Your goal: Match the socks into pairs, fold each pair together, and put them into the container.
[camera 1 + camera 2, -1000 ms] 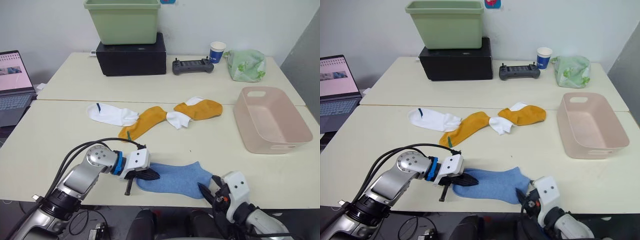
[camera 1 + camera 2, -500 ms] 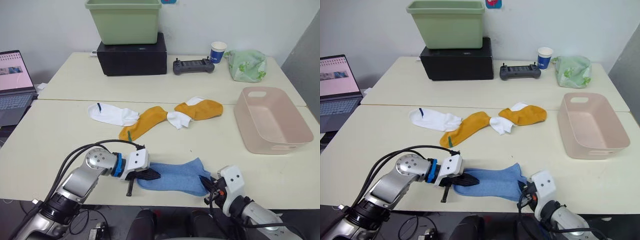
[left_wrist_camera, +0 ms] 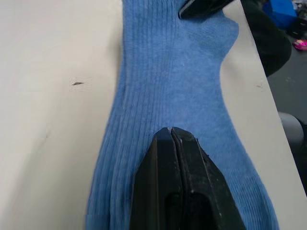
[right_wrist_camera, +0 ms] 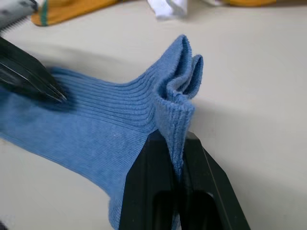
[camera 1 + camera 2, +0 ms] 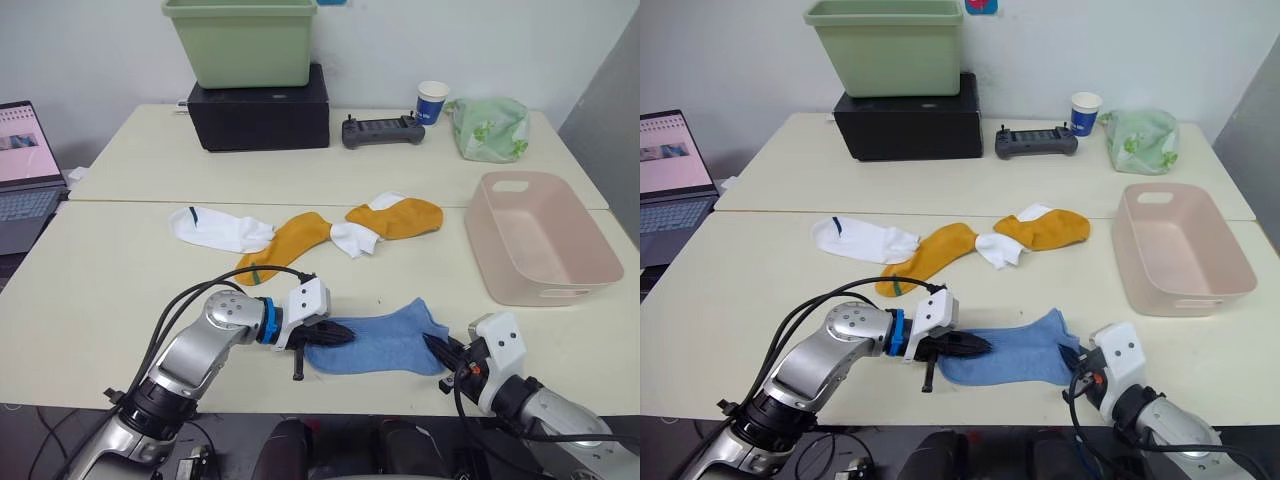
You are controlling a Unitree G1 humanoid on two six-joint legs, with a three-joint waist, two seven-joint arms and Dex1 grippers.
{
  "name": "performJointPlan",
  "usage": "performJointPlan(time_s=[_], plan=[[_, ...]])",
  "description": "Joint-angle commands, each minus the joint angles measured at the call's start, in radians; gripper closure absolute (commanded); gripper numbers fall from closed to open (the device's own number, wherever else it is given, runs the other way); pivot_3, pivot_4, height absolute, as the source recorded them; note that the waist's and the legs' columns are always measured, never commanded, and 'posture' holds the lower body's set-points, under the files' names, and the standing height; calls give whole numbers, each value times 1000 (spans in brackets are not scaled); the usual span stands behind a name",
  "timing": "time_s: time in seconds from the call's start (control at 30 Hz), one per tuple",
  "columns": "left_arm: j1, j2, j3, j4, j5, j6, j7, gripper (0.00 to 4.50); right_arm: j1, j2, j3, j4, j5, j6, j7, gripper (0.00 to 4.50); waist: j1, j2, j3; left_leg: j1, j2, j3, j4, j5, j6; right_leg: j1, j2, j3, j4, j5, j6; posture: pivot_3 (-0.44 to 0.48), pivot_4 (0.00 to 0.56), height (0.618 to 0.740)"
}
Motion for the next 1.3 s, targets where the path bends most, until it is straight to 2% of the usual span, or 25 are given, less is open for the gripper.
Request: performJointPlan(time_s=[0.03, 0.2, 0.43, 0.77, 0.87, 0.93, 1.1, 1.17, 1.23, 1.3], plan=[[18, 33, -45, 50, 63, -73, -17, 4500, -87, -15, 23, -85, 114, 97, -24, 4445, 0, 0, 0, 0, 0, 0, 0, 0, 0, -1, 0, 0, 0, 0, 0, 0, 150, 720], [23, 32, -25, 90, 68, -123, -8, 4500, -244, 7, 86, -59, 227, 231, -62, 4445, 1, 0, 0, 0, 1, 0, -1, 0, 0, -1, 0, 0, 0, 0, 0, 0, 150, 720], [46, 81, -4, 117, 53, -175, -57, 4500, -470, 108, 182, 134, 284, 340, -76, 4445, -1, 0, 0, 0, 1, 0, -2, 0, 0, -1, 1, 0, 0, 0, 0, 0, 150, 720], [41, 84, 31, 155, 39, -204, -51, 4500, -530, 156, 292, 289, 224, 334, -62, 4445, -1, 0, 0, 0, 1, -1, -3, 0, 0, -2, 1, 0, 1, 0, -1, 0, 150, 720], [33, 90, 53, 170, 34, -209, -53, 4500, -548, 192, 251, 273, 268, 351, -58, 3698, -4, 0, 0, 0, 1, -1, -3, 0, 0, -3, 1, 0, 1, 0, -1, 0, 150, 720], [29, 93, 71, 171, 21, -202, -55, 4500, -553, 192, 226, 259, 292, 367, -53, 3015, -4, 0, 0, 0, 1, -1, -3, 0, 0, -3, 1, -1, 1, 0, -1, 0, 150, 720], [2, 127, 165, 153, -93, -146, -116, 4500, -553, 144, 123, 181, 393, 381, -26, 1398, -3, 0, 0, -1, 1, -1, -2, 0, 0, -4, 1, -1, 1, 0, -1, 0, 150, 720], [-26, 174, 225, 135, -163, -62, -150, 4500, -540, 105, 73, 135, 419, 350, -10, 1398, -2, 0, 1, -1, 1, -1, -3, 0, 0, -4, 1, -1, 1, 0, -1, 0, 150, 720], [-56, 202, 260, 134, -190, -25, -161, 4500, -530, 74, 64, 124, 372, 317, -33, 1398, -1, -1, 2, -2, 1, -2, -3, 0, 0, -5, 1, -2, 1, 0, -1, 0, 150, 720], [-104, 203, 280, 134, -210, 8, -152, 4500, -522, 34, 113, 147, 279, 260, -44, 1841, 0, -1, 2, -2, 1, -1, -3, 0, 0, -5, 1, -2, 1, 0, -1, 0, 150, 720]])
